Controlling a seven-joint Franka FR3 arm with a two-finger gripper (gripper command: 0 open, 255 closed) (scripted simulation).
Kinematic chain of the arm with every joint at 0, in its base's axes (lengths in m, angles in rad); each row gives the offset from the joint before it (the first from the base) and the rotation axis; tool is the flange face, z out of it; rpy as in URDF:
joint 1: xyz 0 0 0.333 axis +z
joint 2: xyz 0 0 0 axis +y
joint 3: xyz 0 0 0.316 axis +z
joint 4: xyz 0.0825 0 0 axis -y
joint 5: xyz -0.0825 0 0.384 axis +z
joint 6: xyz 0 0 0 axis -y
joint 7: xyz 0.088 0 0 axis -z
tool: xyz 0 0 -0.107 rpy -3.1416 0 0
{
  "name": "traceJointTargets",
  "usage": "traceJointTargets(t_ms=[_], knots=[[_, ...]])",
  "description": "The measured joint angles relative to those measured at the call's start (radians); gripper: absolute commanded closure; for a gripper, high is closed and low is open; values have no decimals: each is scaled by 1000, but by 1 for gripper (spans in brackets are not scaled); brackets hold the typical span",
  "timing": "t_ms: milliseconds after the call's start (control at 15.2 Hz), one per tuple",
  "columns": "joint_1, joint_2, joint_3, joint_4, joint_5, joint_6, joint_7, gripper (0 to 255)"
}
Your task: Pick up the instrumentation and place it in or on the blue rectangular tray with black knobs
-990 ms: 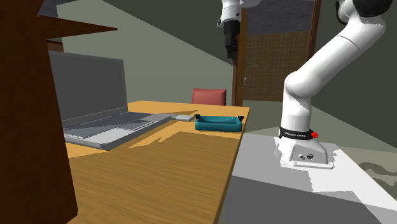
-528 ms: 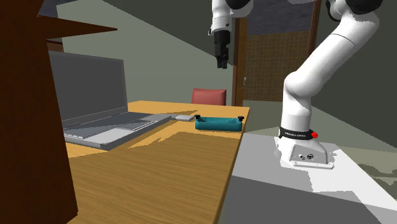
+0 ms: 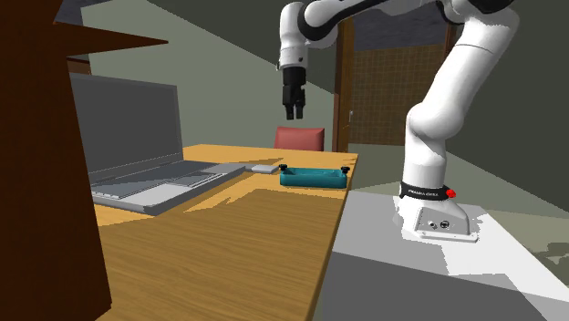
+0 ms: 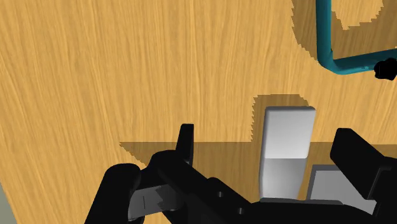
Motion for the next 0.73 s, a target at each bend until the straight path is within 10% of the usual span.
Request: traceJointTargets(t_ms=[726], knots=[[34,375,70,124,-13,275,83,0]])
